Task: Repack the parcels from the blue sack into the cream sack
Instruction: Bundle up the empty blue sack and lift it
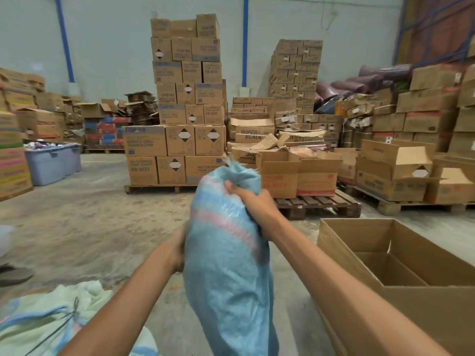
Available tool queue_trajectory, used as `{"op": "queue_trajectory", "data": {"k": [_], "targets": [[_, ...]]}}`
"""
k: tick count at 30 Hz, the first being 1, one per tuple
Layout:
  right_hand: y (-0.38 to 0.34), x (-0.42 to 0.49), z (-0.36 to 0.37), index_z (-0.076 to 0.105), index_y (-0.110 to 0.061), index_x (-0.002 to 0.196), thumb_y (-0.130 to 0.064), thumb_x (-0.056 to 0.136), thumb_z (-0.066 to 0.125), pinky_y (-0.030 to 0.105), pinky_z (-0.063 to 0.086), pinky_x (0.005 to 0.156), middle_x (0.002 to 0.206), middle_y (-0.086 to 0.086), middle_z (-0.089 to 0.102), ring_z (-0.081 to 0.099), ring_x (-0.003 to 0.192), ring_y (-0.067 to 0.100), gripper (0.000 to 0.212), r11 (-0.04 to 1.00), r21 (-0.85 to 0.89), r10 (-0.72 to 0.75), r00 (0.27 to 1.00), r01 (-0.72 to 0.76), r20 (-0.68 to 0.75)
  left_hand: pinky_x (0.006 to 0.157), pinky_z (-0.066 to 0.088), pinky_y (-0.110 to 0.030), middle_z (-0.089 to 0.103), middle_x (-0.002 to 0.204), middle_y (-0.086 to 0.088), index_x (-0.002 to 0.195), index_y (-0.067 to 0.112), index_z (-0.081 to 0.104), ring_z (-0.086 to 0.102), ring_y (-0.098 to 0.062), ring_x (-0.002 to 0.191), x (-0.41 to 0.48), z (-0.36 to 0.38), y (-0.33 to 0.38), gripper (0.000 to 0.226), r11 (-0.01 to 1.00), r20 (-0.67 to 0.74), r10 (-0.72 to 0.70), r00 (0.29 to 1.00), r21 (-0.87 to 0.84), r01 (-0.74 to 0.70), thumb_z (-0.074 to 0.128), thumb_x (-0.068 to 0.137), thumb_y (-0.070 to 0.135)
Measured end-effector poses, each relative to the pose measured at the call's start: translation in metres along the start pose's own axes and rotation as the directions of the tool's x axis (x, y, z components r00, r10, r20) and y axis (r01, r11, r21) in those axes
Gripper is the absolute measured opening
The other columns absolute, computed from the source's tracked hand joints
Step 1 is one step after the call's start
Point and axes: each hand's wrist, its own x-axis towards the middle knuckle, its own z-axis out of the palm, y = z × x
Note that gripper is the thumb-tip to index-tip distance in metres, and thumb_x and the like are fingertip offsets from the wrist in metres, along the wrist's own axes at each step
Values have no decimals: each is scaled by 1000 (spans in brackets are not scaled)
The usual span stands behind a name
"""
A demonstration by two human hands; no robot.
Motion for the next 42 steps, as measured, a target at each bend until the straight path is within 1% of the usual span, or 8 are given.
{"op": "queue_trajectory", "data": {"k": [8,14,19,21,26,33,37,42], "targets": [[-4,10,-40,67,-16,90,-76,79,57,32,49,75,93,3,68,63,86,25,62,984,-175,-129,727,13,-675,105,39,-55,54,137,-21,147,23,39,52,-42,125,-8,8,23,91,975,-84,-49,995,210,66,54,72,73],[4,13,-36,64,-11,117,-59,88,57,46,46,100,123,9,65,59,115,33,57,985,-79,-138,427,152,-894,109,21,-67,9,160,-28,157,14,2,23,-53,141,-32,68,16,126,639,-279,-155,948,703,312,-5,62,96],[0,10,-17,65,-9,115,-59,93,51,42,48,97,120,15,67,61,113,37,57,999,36,42,602,-21,-797,88,55,-53,53,128,-9,154,23,10,61,-32,111,-5,74,3,125,991,-227,53,972,136,-23,38,58,98],[5,9,-11,65,-8,113,-60,93,50,42,50,97,118,15,67,62,111,36,58,984,135,179,698,-118,-694,77,60,-51,58,117,-5,145,31,21,67,-27,99,5,60,5,116,967,-267,210,941,-83,-240,66,53,87],[12,14,6,69,-16,98,-57,86,64,47,57,89,103,8,73,69,94,28,43,911,339,321,919,-233,-230,95,47,-65,70,117,-18,127,17,62,67,-41,105,0,33,20,89,921,47,238,970,-327,-210,68,62,79],[25,12,6,74,-14,110,-54,86,66,54,57,88,100,13,77,74,94,32,48,861,315,391,916,-399,91,97,46,-64,69,117,-22,127,11,62,66,-42,107,3,33,9,81,877,57,255,965,-434,-206,68,72,69],[24,16,14,62,-11,123,-64,72,72,51,58,85,106,11,74,72,93,34,74,823,398,457,888,-405,-42,93,49,-62,72,110,-19,120,12,66,69,-39,102,7,37,9,71,870,-33,254,967,-428,-243,68,75,66],[14,13,21,26,-28,130,-62,76,72,47,40,90,131,16,41,45,116,36,79,976,78,196,671,-202,-715,93,50,-61,72,113,-13,121,17,67,69,-36,104,11,44,20,77,867,-126,340,932,-343,-362,76,64,67]]}}
